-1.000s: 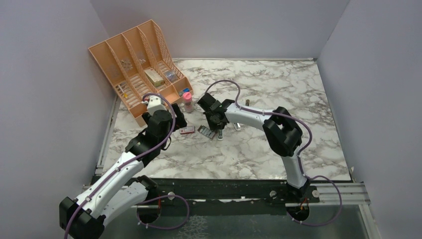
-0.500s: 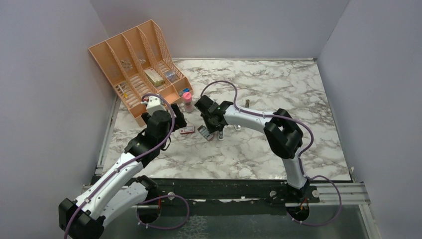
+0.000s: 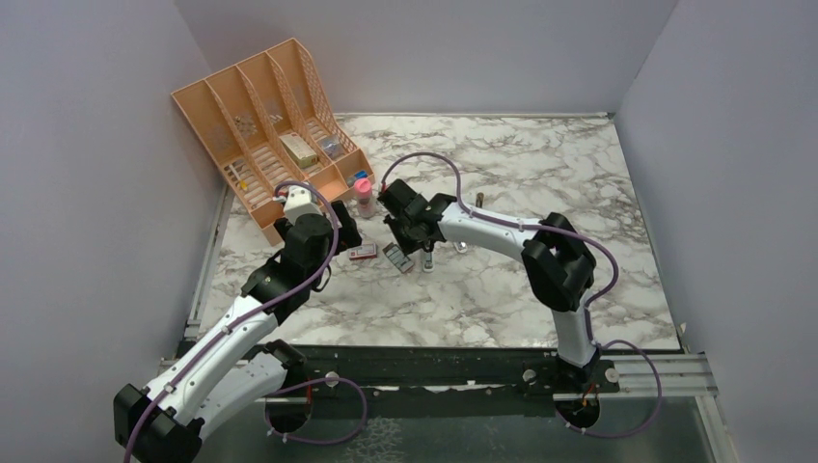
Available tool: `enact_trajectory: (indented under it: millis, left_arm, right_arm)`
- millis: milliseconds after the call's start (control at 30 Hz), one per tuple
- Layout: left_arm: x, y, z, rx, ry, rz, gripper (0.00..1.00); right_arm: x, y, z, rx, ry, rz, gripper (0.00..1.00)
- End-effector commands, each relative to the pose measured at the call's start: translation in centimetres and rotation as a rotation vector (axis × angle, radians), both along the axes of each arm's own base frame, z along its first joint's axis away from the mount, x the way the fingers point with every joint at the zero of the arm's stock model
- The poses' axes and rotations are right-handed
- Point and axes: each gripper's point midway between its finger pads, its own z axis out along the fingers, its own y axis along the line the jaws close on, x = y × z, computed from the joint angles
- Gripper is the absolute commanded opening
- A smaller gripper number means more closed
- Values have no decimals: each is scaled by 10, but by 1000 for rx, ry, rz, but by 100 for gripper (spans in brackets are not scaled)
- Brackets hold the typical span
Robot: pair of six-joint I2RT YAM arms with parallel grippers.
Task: Load the staples into the stapler
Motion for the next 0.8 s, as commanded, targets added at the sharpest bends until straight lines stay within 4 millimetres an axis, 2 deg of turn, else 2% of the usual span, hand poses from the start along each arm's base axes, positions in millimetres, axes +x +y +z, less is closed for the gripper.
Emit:
enact_trajectory:
  millis: [0, 67, 200, 533, 767]
  left_arm:
    - [1, 2, 1, -11, -14, 8, 99]
    - [1, 2, 1, -11, -14, 8, 99]
    - [0, 2, 2, -12, -16, 9, 99]
    - [0, 2, 0, -10, -13, 9, 99]
    - [1, 3, 1, -9, -14, 12, 99]
  right_arm:
    - [-15, 20, 1, 80, 46, 90, 25]
    - [-17, 22, -3, 81, 63, 93, 29]
    - [-21, 25, -8, 88, 85, 103, 29]
    - [-22, 20, -28, 36, 114, 96, 33]
    - [-23, 20, -32, 26, 114, 98, 33]
